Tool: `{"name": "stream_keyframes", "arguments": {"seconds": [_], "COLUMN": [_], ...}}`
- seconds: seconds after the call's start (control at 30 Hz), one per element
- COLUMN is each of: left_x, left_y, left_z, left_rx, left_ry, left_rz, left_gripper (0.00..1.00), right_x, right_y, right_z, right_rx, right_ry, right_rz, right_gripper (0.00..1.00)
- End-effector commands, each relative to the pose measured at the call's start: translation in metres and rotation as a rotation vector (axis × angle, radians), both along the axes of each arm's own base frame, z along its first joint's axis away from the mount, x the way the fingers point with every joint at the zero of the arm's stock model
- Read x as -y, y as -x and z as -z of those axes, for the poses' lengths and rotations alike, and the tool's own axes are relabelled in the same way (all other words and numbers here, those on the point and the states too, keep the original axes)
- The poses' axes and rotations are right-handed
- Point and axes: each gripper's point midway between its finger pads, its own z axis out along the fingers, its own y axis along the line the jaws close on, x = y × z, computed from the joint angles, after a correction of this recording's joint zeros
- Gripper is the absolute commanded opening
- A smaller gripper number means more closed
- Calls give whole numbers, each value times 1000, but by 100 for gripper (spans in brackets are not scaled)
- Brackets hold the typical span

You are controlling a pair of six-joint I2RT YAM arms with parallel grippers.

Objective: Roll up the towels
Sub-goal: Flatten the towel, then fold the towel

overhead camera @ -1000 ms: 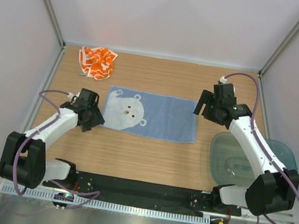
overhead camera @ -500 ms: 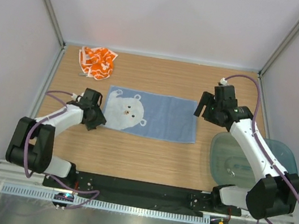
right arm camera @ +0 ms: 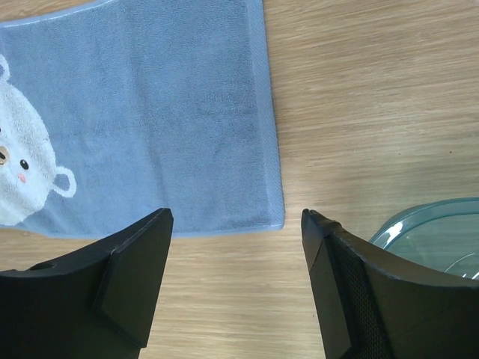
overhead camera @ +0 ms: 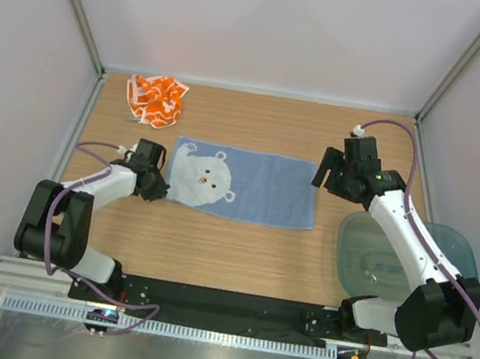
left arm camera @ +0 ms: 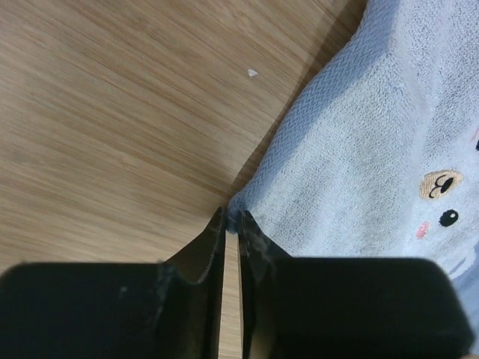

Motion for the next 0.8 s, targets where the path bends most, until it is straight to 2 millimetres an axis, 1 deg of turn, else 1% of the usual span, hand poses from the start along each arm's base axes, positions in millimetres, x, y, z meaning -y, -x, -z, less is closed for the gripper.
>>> {"name": "stream_keyframes", "arguments": {"seconds": [0.0, 0.03, 0.1, 0.13, 0.17, 0.2, 0.23, 0.27, 0.4, 0.53, 0.6, 0.67, 0.77], "left_x": [-3, -3, -7, -10, -13, -17, -21, -26, -34, -36, -40, -47, -47], "left_y": [3, 5, 4, 11, 11, 10, 11, 17, 22, 31, 37, 43, 45], "left_z": [4, 2, -8, -9, -13, -24, -28, -35, -51, -48, -47, -45, -45], "left_rx": [-13, -17, -1, -25, -23, 3, 7, 3, 29, 13, 1, -8, 4], "left_ry": [-13, -15, -33, -45, -59, -77, -89, -101, -125, -135, -147, -171, -155], "left_rz": [11, 12, 1, -4, -14, -30, -41, -56, -69, -66, -79, -107, -111], "left_gripper": [7, 5, 2, 1, 1, 1, 1, 1, 1, 0, 0, 0, 1], "right_x": [-5, -7, -12, -18, -20, -22, -24, -22, -22, -23, -30, -34, -43], "right_y": [3, 5, 12, 16, 23, 26, 30, 37, 50, 58, 61, 64, 67], "right_z": [1, 5, 18, 23, 34, 41, 48, 59, 84, 104, 111, 120, 129], "right_rx": [-8, -15, -45, -55, -81, -103, -113, -142, -203, -251, -262, -277, -287], "right_ry": [-23, -30, -38, -35, -20, -19, 2, 12, 18, 22, 8, 1, -22], "right_rz": [-10, -10, -13, -24, -26, -14, -11, 3, 37, 60, 46, 44, 27], "right_gripper": [76, 75, 74, 73, 73, 72, 71, 69, 64, 58, 53, 52, 50]}}
